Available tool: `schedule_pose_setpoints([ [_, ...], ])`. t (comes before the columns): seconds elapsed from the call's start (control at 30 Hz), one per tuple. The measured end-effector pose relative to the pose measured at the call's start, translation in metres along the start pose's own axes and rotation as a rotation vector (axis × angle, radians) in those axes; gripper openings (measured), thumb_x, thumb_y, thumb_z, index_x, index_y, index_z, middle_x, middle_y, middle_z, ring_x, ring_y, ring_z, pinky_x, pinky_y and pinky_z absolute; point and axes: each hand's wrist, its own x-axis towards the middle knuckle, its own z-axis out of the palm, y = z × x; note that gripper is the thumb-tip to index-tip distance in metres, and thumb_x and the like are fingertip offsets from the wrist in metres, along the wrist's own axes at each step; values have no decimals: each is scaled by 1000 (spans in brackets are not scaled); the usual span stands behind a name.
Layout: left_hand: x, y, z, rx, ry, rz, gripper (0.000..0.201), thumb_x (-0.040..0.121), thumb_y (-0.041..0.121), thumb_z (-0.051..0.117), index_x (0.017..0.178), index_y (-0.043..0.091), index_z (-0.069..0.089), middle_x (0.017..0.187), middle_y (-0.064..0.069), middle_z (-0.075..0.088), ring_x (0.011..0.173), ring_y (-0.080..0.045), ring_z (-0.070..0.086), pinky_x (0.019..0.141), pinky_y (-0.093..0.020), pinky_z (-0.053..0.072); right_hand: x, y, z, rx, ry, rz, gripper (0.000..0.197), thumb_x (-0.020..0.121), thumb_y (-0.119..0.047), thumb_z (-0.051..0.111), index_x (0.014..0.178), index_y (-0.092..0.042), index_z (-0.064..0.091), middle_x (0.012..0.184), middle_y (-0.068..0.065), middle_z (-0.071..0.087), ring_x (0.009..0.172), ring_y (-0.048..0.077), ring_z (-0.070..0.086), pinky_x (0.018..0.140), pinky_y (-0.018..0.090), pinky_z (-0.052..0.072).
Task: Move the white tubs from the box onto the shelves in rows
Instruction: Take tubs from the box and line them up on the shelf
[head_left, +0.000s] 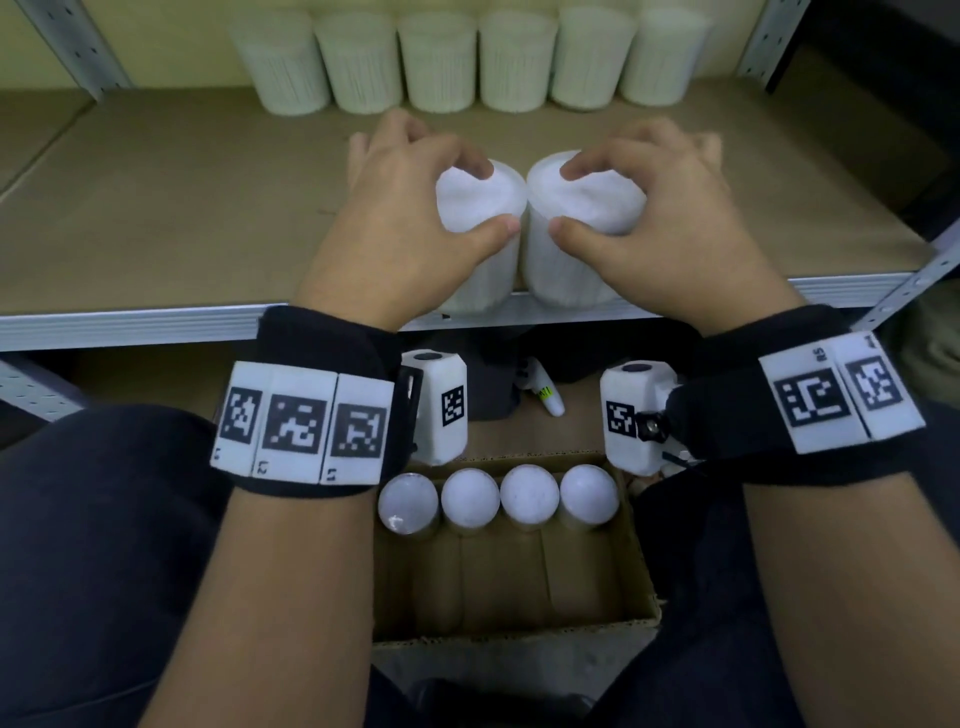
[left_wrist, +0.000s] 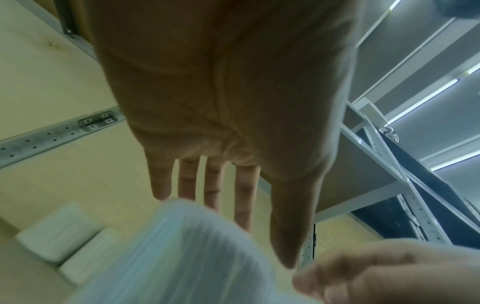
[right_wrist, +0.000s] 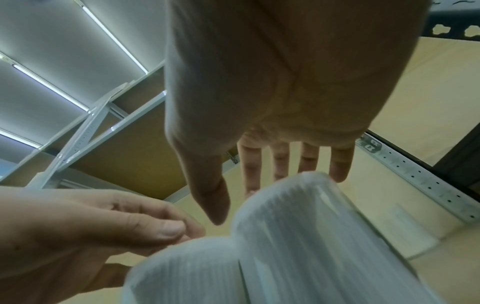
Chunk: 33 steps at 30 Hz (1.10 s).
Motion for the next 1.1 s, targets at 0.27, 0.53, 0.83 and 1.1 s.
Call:
schedule_pose_setpoints([
  [0.27, -1, -3, -10, 87, -115, 2, 23, 87, 27, 63, 110, 28, 64, 104, 10, 48, 111, -13, 50, 87, -19, 32, -3, -3, -3, -6, -1, 6, 27, 84, -25, 65, 111, -22, 68, 111, -2, 60, 112, 16, 53, 83, 13, 27],
  [0.53, 13, -2, -2, 59, -83, 13, 23, 87, 26, 66, 110, 24, 67, 100, 9, 50, 101, -8, 50, 83, -14, 30, 6, 0, -8, 29, -31, 81, 27, 89, -23, 63, 116, -23, 67, 124, -7, 62, 108, -2, 45, 68, -3, 29],
  [0.83, 69, 15, 24, 107, -179, 92, 25, 91, 22, 60, 114, 17, 66, 119, -4, 57, 111, -17, 55, 84, -19, 34, 50, 24, -14, -71, -72, 173, 27, 89, -20, 65, 115, -19, 67, 124, 4, 62, 117, 21, 56, 96, 26, 42],
  [1.1, 135, 31, 63, 164, -278, 152, 32, 93, 11, 53, 123, 15, 62, 127, -8, 56, 116, -23, 55, 85, -22, 37, 102, 64, -17, -173, -46, 253, 23, 86, -21, 66, 109, -20, 66, 122, 8, 62, 114, 29, 57, 98, 38, 46],
])
